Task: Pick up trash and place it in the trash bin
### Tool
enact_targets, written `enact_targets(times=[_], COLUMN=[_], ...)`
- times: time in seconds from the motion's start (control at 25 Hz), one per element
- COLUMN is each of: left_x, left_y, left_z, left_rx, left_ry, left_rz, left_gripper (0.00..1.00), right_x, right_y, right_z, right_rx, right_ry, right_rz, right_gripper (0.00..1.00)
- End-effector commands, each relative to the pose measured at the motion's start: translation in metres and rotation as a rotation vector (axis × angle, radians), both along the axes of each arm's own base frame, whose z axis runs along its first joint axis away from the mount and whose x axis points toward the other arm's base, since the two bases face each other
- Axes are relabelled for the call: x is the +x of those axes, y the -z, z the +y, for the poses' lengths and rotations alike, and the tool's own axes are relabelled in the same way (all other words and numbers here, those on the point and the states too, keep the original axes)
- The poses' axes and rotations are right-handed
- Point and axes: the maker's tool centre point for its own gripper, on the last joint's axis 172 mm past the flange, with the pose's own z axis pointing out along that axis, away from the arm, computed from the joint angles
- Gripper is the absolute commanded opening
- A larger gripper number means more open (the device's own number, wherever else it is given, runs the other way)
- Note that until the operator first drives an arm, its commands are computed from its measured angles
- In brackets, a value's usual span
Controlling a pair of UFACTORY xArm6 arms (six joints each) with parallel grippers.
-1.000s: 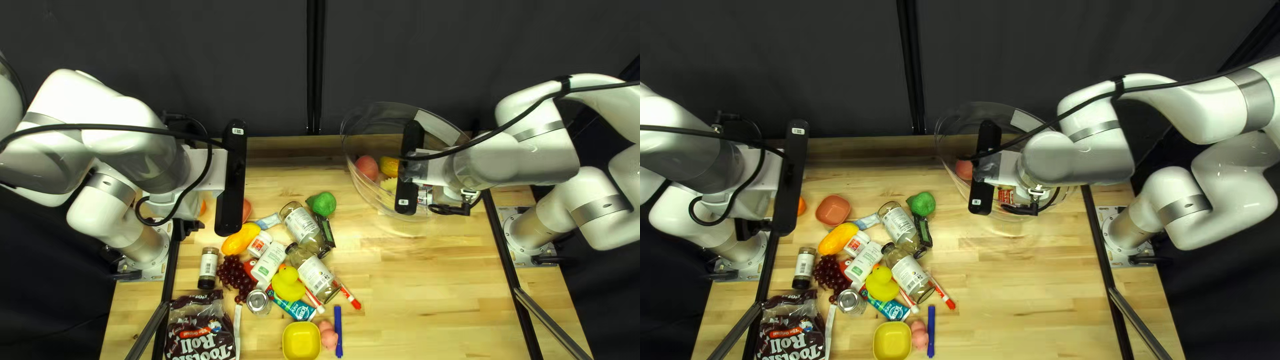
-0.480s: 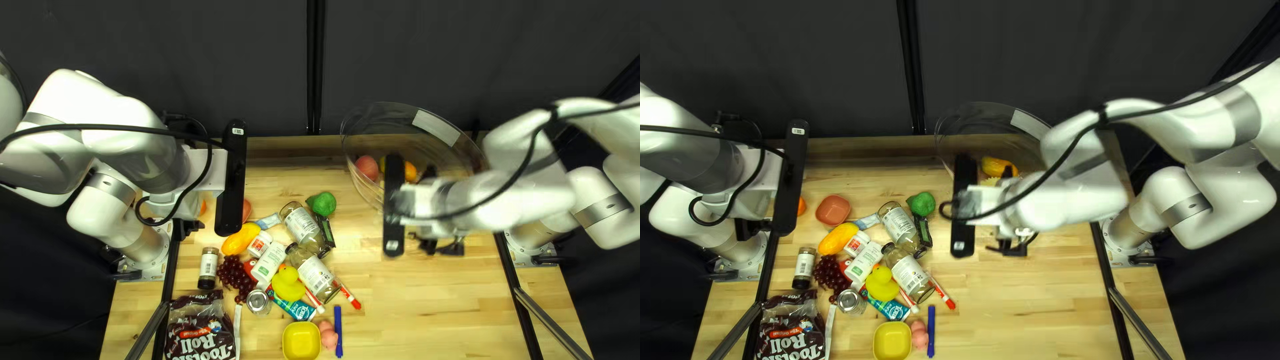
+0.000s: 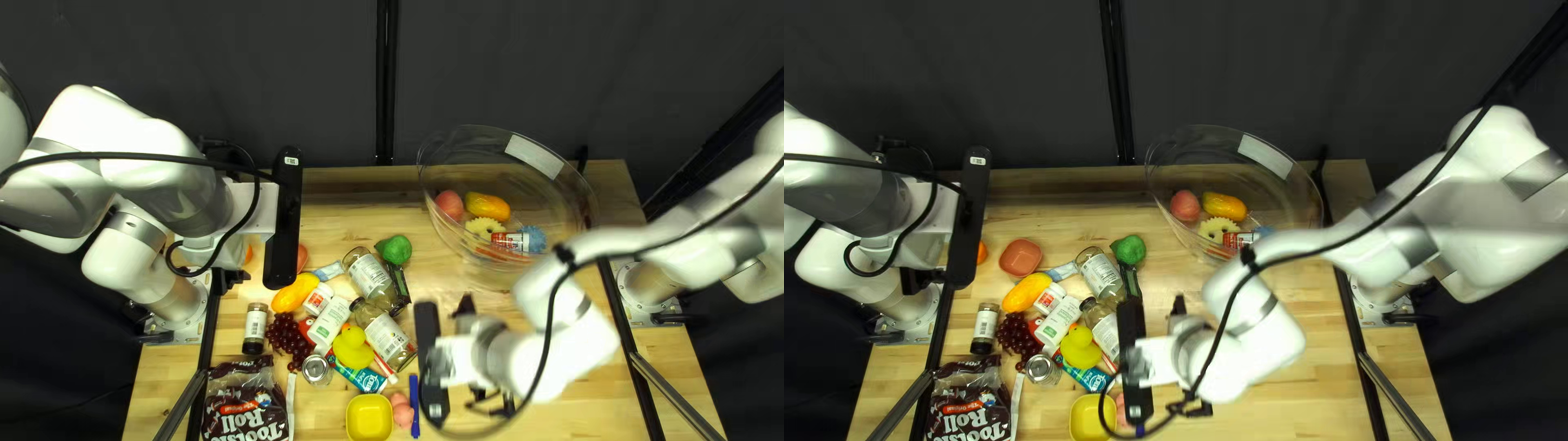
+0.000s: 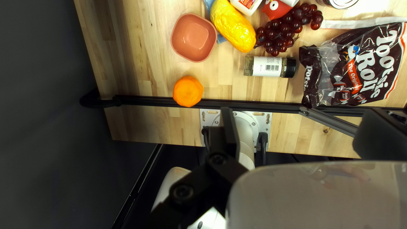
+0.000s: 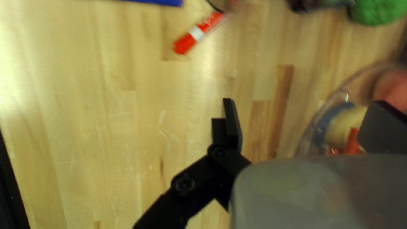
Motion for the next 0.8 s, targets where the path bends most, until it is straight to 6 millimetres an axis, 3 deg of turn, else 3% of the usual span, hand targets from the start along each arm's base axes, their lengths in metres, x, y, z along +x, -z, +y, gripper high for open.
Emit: enact_targets(times=[0.04, 0.4, 0.8], left_x=[0.0, 0.0, 0.0], left_y=[0.0, 0.0, 0.0], left_z=[0.0, 0.0, 0.0], left_rx=[0.0, 0.0, 0.0], left_ry=[0.0, 0.0, 0.0], left_rz=[0.0, 0.0, 0.0], left_gripper=[1.0, 1.0, 1.0], right_x=[0.022, 0.043, 0.059], right_y=[0.032, 0.055, 0.081], right_z=[0.031, 0.047, 0.054], right_rx=[0.0, -0.026, -0.06], right_ry=[-0.283, -0.543, -0.642], right_rz=[0.039, 0.126, 0.241], right_gripper=[1.0, 1.0, 1.0])
